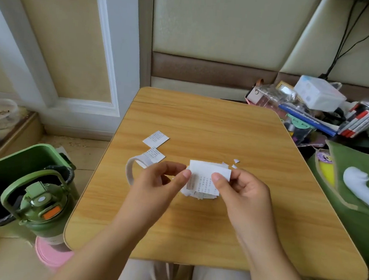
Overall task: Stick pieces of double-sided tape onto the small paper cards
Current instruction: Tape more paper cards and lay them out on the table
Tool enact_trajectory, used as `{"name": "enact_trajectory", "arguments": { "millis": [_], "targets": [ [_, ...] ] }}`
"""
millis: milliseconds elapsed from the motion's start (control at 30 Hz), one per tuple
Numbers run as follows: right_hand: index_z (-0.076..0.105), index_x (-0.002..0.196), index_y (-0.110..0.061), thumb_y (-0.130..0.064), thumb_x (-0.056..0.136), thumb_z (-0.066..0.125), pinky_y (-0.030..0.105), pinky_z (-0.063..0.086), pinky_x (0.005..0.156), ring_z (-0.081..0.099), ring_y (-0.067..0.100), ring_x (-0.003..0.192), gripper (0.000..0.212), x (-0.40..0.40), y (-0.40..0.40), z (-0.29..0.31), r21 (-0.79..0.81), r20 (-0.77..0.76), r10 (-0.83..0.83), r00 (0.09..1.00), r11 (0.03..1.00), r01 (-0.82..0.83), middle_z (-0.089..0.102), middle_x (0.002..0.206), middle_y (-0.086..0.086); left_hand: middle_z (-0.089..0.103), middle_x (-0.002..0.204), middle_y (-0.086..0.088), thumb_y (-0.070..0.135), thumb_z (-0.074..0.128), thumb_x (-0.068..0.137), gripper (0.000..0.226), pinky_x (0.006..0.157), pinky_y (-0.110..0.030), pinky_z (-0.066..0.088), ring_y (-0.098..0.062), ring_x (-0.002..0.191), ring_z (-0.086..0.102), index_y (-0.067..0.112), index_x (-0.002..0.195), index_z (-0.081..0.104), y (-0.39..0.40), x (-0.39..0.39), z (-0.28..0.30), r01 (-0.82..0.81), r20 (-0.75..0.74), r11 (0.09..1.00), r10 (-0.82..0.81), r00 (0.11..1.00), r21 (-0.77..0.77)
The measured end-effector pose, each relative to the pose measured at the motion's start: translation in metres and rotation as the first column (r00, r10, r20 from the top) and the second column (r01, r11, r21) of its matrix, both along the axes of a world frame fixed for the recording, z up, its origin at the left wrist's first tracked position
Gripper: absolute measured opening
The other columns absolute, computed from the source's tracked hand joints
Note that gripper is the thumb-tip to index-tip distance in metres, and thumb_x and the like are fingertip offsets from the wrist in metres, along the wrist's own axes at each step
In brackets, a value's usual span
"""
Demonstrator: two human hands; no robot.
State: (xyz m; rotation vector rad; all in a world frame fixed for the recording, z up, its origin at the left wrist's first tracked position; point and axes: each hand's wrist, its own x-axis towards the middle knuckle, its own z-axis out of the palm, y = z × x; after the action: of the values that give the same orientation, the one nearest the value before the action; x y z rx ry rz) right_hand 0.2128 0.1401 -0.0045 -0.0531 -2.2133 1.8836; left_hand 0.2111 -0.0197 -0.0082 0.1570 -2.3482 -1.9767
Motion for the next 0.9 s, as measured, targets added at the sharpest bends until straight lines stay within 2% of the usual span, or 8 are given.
{"name": "enact_trajectory", "arguments": {
  "millis": [133, 233, 300, 367, 433, 533, 767, 900],
  "targets": [
    [0.072, 0.076, -0.027, -0.009, 0.084, 0.068, 0.028, 0.051, 0.064, 0.065, 0.010, 0.066, 0.020, -0.002, -0.004, 0.023, -0.075, -0.068, 0.042, 0.997, 0.996, -0.047, 0.072, 0.072, 0.000, 0.053, 0.048, 0.019, 0.018, 0.065, 0.086, 0.007, 0.048, -0.004, 0.033, 0.005, 0.046, 0.045, 0.013, 0.083, 0.069, 0.009, -0.004, 0.025, 0.066, -0.013, 0.959, -0.065, 0.998, 0.277],
    [0.072, 0.079, -0.023, -0.012, 0.083, 0.071, 0.032, 0.052, 0.066, 0.066, 0.013, 0.069, 0.012, 0.000, -0.004, 0.028, -0.081, -0.077, 0.048, 0.996, 0.995, -0.054, 0.073, 0.075, 0.003, 0.052, 0.046, 0.017, 0.011, 0.064, 0.085, 0.007, 0.048, -0.004, 0.033, 0.005, 0.044, 0.046, 0.008, 0.080, 0.068, 0.014, -0.003, 0.033, 0.070, -0.067, 0.940, -0.050, 0.996, 0.333],
    [0.072, 0.081, -0.022, -0.020, 0.079, 0.073, 0.036, 0.051, 0.068, 0.066, 0.016, 0.070, 0.003, 0.002, -0.002, 0.029, -0.074, -0.080, 0.050, 0.996, 0.996, -0.056, 0.073, 0.076, 0.005, 0.051, 0.044, 0.016, 0.009, 0.064, 0.086, 0.009, 0.048, -0.005, 0.034, 0.004, 0.043, 0.046, 0.007, 0.077, 0.067, 0.016, -0.002, 0.035, 0.061, -0.094, 0.936, -0.030, 0.995, 0.347],
    [0.071, 0.080, -0.021, -0.026, 0.076, 0.071, 0.034, 0.050, 0.066, 0.065, 0.016, 0.068, 0.006, 0.004, -0.001, 0.029, -0.072, -0.080, 0.040, 0.996, 0.996, -0.046, 0.072, 0.075, 0.008, 0.050, 0.043, 0.016, 0.008, 0.063, 0.086, 0.012, 0.047, -0.006, 0.034, 0.003, 0.042, 0.046, 0.007, 0.075, 0.066, 0.018, 0.000, 0.038, 0.059, -0.112, 0.933, -0.020, 0.993, 0.356],
    [0.070, 0.077, -0.018, -0.026, 0.075, 0.077, 0.028, 0.050, 0.063, 0.063, 0.015, 0.066, 0.011, 0.005, -0.001, 0.030, -0.111, -0.089, 0.016, 0.996, 0.994, -0.026, 0.072, 0.074, 0.009, 0.050, 0.043, 0.016, 0.008, 0.062, 0.087, 0.014, 0.047, -0.006, 0.033, 0.003, 0.042, 0.045, 0.008, 0.073, 0.065, 0.020, 0.003, 0.040, 0.058, -0.128, 0.933, -0.013, 0.992, 0.356],
    [0.067, 0.068, -0.014, -0.028, 0.068, 0.070, 0.017, 0.048, 0.059, 0.063, 0.010, 0.064, 0.014, 0.006, -0.001, 0.033, -0.229, -0.101, -0.031, 0.994, 0.973, 0.007, 0.071, 0.069, 0.003, 0.049, 0.043, 0.017, 0.009, 0.062, 0.087, 0.017, 0.047, -0.006, 0.032, 0.002, 0.043, 0.045, 0.009, 0.070, 0.064, 0.021, 0.005, 0.043, 0.047, -0.159, 0.943, 0.007, 0.987, 0.330],
    [0.070, 0.064, -0.026, -0.028, 0.066, 0.069, 0.012, 0.046, 0.056, 0.060, 0.002, 0.058, 0.002, 0.010, -0.004, 0.039, -0.282, -0.133, -0.093, 0.987, 0.958, 0.052, 0.069, 0.062, -0.004, 0.052, 0.049, 0.015, 0.015, 0.063, 0.086, 0.018, 0.050, -0.007, 0.033, 0.002, 0.048, 0.045, 0.014, 0.068, 0.066, 0.025, 0.009, 0.045, 0.013, -0.217, 0.964, 0.047, 0.975, 0.266],
    [0.070, 0.063, -0.027, -0.026, 0.065, 0.071, 0.011, 0.045, 0.055, 0.060, 0.001, 0.057, 0.002, 0.009, -0.005, 0.039, -0.284, -0.144, -0.120, 0.982, 0.956, 0.075, 0.069, 0.061, -0.005, 0.056, 0.051, 0.012, 0.015, 0.063, 0.086, 0.019, 0.051, -0.008, 0.036, 0.002, 0.050, 0.046, 0.015, 0.068, 0.068, 0.027, 0.010, 0.046, 0.001, -0.227, 0.968, 0.057, 0.972, 0.250]
  ]
}}
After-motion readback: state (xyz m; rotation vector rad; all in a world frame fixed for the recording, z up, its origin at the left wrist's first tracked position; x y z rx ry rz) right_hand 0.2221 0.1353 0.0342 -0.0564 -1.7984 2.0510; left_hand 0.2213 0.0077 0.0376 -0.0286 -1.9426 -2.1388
